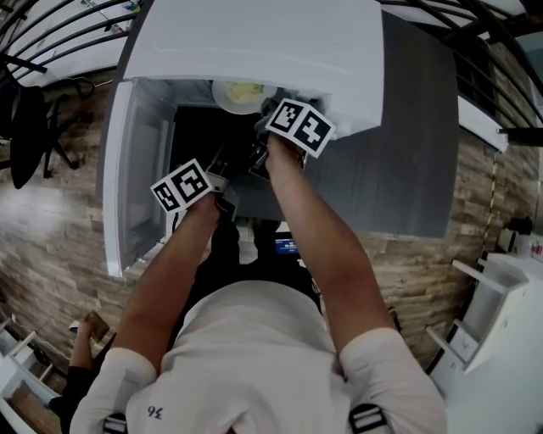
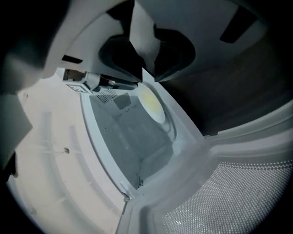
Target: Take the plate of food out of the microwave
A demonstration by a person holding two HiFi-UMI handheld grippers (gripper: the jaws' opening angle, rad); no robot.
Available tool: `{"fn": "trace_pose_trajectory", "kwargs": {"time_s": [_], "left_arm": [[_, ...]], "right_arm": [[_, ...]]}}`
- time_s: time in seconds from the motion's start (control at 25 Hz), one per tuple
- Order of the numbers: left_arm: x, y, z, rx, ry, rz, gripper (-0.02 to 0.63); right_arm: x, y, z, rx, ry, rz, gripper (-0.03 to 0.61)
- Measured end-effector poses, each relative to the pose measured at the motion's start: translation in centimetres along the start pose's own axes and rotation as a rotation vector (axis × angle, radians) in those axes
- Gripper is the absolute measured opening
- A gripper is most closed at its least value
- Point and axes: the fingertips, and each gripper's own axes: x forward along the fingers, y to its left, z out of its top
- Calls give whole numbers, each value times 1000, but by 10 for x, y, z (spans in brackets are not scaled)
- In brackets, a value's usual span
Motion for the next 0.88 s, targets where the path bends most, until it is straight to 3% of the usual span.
{"fn": "trace_pose_trajectory", "kwargs": {"time_s": [0.36, 0.88], "left_arm": [[28, 22, 36, -53, -47, 13, 97], [47, 34, 46, -36, 4, 9, 97]], "right_arm": [[-4, -4, -8, 7, 24, 5, 32], [-10, -10, -12, 14, 32, -1, 31]]}}
